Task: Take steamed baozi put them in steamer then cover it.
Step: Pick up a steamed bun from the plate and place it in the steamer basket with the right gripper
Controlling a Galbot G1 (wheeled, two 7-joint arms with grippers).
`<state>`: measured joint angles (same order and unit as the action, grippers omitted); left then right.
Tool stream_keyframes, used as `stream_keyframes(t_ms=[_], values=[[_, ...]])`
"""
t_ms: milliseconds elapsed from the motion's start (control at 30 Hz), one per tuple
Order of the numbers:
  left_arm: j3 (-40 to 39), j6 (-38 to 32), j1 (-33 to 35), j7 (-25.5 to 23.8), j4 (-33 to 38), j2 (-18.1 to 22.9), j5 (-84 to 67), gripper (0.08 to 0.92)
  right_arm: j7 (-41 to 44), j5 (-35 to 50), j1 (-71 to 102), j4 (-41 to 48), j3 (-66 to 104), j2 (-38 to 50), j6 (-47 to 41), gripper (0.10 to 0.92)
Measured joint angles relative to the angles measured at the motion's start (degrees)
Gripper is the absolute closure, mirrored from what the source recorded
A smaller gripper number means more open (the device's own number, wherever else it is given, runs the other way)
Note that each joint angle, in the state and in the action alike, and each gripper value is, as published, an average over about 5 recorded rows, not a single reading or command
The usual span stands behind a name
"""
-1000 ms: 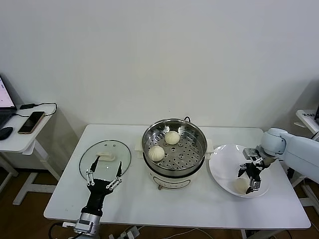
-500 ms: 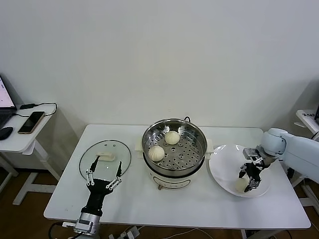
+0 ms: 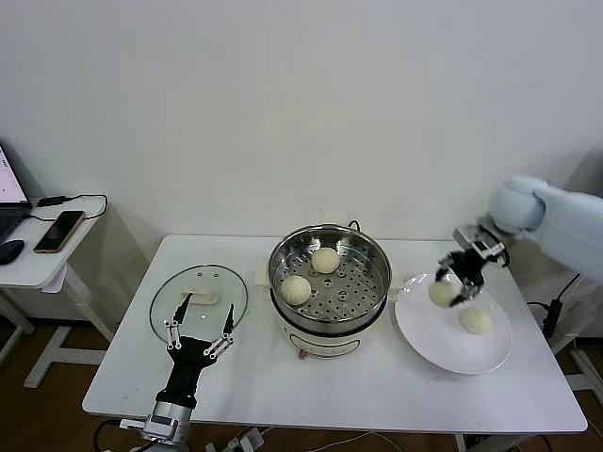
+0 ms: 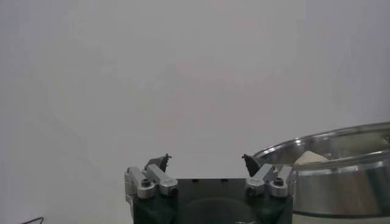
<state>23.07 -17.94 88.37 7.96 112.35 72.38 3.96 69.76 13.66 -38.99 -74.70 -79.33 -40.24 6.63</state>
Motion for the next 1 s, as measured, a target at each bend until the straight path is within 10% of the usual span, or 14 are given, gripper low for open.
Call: stream_keyframes(t_ms=[1000], values=[[0.9,-1.5,0.2,0.2,-0.2,-0.1,-0.4,0.177,-2.5,-18.5,0.1,-12.7,1.3,-18.7,27.2,0.364]])
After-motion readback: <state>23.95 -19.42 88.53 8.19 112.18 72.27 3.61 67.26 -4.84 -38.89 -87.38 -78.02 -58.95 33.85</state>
